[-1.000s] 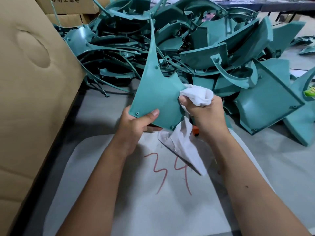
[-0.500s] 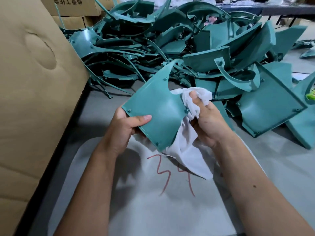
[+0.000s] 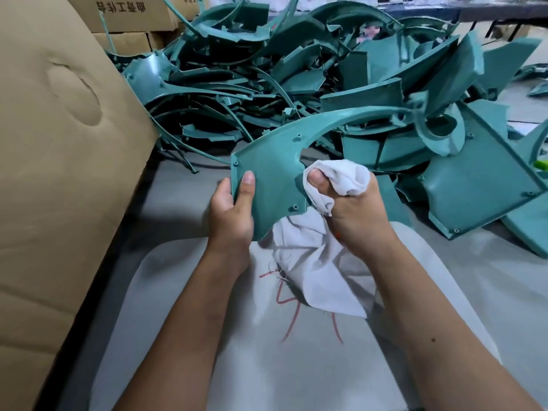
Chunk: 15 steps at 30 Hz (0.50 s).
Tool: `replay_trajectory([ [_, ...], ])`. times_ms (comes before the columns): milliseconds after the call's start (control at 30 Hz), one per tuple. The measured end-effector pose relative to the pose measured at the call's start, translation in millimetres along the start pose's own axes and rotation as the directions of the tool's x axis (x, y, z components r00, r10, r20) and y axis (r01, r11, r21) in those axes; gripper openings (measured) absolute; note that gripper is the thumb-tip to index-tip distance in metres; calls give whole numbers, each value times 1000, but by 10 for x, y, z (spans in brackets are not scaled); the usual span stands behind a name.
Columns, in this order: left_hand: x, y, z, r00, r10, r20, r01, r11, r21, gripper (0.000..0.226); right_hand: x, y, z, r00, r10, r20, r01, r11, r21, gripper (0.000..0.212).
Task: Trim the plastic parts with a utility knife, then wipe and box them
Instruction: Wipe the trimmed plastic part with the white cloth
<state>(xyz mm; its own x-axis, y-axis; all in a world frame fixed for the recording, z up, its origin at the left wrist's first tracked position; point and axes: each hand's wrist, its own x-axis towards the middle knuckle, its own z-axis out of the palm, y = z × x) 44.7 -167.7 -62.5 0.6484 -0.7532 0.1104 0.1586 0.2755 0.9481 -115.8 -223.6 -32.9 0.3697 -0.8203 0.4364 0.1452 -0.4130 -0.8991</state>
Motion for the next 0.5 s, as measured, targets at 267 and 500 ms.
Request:
replay_trajectory([
  [267,-45,79,-56,991,35,129,-44,997,63,29,14,-12,-64,967,241,-76,-215,942,257,25],
  [500,-18,38,-157,967,175,185,-222,934,278,43,9,-112,-95,962,96,254,-167,948,271,56],
])
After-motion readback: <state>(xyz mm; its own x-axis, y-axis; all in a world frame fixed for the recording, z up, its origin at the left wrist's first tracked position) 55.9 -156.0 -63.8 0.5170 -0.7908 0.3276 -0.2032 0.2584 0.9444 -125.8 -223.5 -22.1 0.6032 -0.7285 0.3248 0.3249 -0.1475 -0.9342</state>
